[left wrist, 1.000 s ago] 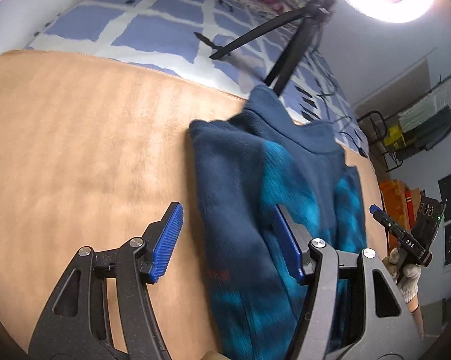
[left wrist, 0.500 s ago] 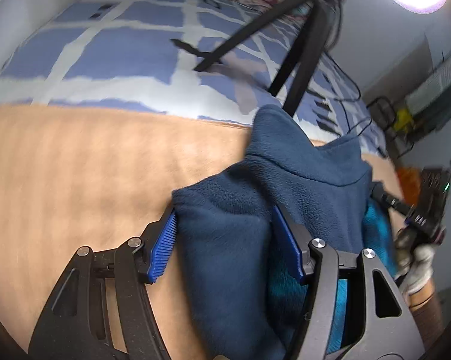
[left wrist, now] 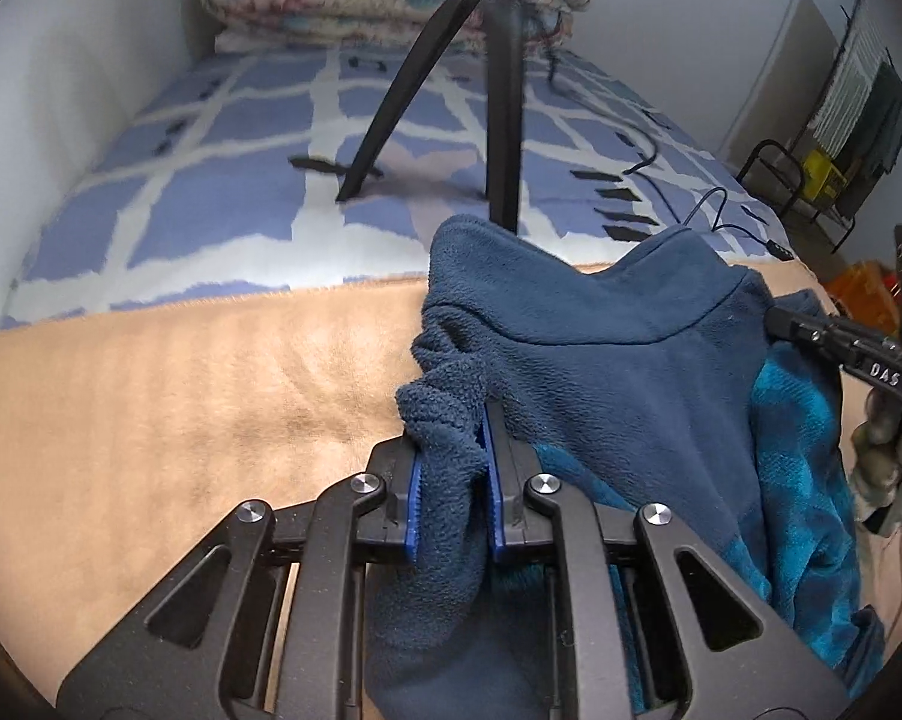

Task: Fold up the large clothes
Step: 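Grasp the collar with both tools and lift the folded jacket up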

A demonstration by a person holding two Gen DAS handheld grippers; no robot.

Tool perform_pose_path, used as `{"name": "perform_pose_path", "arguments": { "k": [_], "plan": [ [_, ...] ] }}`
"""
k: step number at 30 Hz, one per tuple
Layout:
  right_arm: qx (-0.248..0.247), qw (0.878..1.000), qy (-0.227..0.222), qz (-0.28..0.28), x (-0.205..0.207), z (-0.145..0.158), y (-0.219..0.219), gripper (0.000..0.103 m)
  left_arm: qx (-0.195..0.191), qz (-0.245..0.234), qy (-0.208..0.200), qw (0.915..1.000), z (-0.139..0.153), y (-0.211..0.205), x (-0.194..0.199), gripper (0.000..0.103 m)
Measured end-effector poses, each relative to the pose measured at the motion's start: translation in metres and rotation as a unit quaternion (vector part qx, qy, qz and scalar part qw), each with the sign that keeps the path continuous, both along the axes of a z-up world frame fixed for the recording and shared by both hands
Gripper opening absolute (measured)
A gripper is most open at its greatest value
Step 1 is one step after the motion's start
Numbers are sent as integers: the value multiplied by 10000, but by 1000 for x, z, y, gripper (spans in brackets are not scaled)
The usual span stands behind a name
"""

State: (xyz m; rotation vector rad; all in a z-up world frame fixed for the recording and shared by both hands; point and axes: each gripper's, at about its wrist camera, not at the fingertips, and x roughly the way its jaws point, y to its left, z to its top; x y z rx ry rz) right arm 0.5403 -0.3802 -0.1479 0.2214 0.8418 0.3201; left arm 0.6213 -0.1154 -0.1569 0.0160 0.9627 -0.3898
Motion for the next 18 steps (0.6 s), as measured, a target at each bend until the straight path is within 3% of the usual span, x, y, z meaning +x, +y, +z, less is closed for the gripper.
{"name": "perform_pose_path", "arguments": {
  "k": [9,18],
  "plan": [
    [-211,9991,-370,73,-29,36,10,8,475,-183,-766,9958,36,-18,-42,13],
    [-91,9982,-588,-2,-62,58,-2,7,398,-225,-1101,9929,63,-14,-74,13]
  ]
}}
